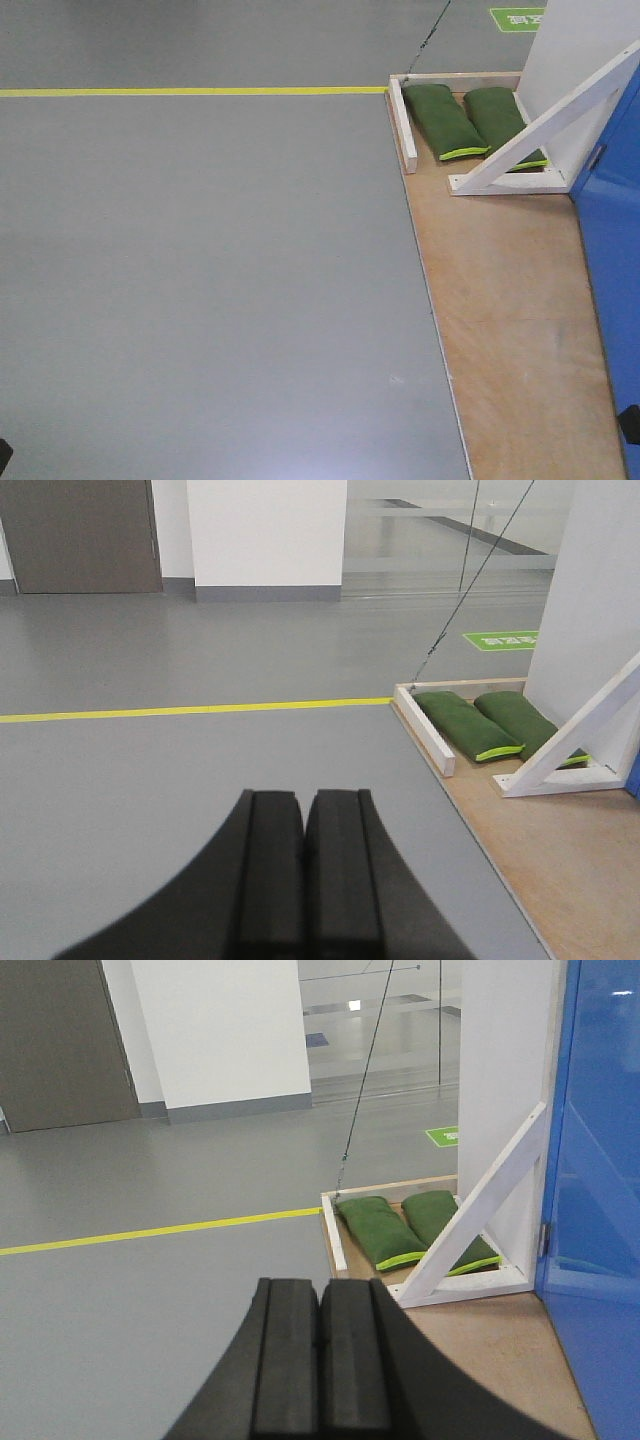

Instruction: Move to blue door and open it

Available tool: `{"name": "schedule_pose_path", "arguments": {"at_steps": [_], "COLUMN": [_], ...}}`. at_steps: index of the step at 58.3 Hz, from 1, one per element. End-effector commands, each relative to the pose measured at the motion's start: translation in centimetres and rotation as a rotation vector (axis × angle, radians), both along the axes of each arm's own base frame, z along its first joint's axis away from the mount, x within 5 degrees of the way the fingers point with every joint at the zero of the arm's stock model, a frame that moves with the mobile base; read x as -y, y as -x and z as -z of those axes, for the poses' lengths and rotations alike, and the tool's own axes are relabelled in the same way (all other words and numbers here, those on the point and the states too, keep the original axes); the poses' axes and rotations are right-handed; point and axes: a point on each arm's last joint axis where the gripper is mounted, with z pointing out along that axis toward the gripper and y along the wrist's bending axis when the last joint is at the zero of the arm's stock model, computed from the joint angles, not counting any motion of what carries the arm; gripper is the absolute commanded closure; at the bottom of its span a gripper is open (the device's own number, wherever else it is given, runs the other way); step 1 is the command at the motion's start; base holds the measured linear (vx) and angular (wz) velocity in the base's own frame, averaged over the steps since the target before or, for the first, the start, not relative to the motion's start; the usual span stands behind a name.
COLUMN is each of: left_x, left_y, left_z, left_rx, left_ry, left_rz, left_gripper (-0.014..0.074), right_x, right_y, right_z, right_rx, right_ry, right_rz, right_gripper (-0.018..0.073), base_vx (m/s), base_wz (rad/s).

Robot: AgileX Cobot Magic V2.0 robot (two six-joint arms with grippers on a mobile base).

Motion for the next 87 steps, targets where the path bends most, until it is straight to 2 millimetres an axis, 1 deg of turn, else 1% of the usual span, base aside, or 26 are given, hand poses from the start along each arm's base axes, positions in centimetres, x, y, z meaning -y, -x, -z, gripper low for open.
{"name": "schedule_pose_path", "arguments": {"at_steps": [1, 40, 46, 52, 60, 65, 70, 77, 82, 87], "left_x": [0.0, 0.0, 0.0, 0.0, 0.0, 0.0, 0.0, 0.0, 0.0, 0.0], "left_y": [0.1, 0.1, 0.1, 0.1, 0.1, 0.1, 0.1, 0.1, 0.1, 0.1], "left_z": [-1.7, -1.7, -1.7, -1.7, -1.7, -1.7, -1.7, -1.7, -1.7, -1.7], "left_rx": [0.124, 0.124, 0.124, 0.124, 0.124, 0.124, 0.124, 0.124, 0.124, 0.124], "left_ry": [0.021, 0.021, 0.021, 0.021, 0.021, 0.021, 0.021, 0.021, 0.021, 0.021], "left_rz": [0.002, 0.002, 0.002, 0.002, 0.002, 0.002, 0.002, 0.002, 0.002, 0.002], "left_gripper": [0.0524, 0.0524, 0.0524, 0.0524, 0.0524, 0.0524, 0.0524, 0.0524, 0.0524, 0.0524], "right_x": [-0.2, -0.2, -0.2, -0.2, -0.3, -0.3, -0.3, -0.1, 0.2, 0.6], "right_y": [0.0, 0.0, 0.1, 0.5, 1.2, 1.3, 1.0, 0.0, -0.5, -0.7], "right_z": [-0.7, -0.7, -1.4, -3.2, -6.3, -8.3, -10.8, -14.4, -17.0, -19.1], "right_rx": [0.092, 0.090, 0.105, 0.145, 0.207, 0.232, 0.245, 0.276, 0.341, 0.424], "right_ry": [0.014, 0.010, -0.026, -0.114, -0.153, -0.172, -0.164, -0.169, -0.177, -0.202], "right_rz": [-0.018, -0.018, -0.016, -0.020, -0.027, -0.032, -0.032, -0.005, 0.039, 0.088], "right_gripper": [0.0561, 0.0561, 0.0561, 0.0561, 0.0561, 0.0561, 0.0561, 0.0561, 0.0561, 0.0561], "base_vx": [0.00, 0.00, 0.00, 0.00, 0.00, 0.00, 0.00, 0.00, 0.00, 0.00], "base_wz": [0.00, 0.00, 0.00, 0.00, 0.00, 0.00, 0.00, 0.00, 0.00, 0.00]}}
